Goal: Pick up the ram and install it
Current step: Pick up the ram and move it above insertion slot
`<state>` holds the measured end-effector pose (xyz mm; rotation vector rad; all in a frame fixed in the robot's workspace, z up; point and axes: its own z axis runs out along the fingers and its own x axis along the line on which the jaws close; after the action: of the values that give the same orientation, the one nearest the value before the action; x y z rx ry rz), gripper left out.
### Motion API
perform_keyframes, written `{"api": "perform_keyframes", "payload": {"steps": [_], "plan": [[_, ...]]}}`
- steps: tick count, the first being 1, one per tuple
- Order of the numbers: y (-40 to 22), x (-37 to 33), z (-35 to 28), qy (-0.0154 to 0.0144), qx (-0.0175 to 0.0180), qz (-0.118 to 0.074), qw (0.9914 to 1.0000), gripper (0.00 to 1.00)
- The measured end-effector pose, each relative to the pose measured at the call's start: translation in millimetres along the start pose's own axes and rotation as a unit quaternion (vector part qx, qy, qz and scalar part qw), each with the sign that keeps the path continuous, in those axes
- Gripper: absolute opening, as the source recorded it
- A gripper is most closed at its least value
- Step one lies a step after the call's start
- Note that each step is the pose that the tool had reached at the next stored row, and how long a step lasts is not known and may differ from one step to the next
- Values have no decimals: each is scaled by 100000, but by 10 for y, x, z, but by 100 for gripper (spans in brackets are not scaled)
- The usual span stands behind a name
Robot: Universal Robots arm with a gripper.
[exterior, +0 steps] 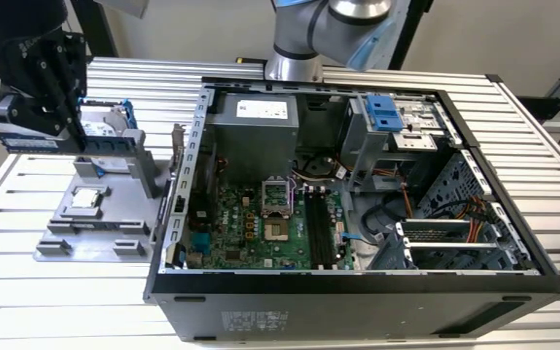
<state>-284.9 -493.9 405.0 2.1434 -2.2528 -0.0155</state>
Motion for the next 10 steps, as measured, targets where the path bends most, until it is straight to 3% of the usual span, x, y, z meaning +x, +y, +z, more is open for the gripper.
{"api": "perform_keyframes", "payload": {"steps": [10], "plan": [[-193, -8, -5, 0, -49, 1, 100000, 0]]}}
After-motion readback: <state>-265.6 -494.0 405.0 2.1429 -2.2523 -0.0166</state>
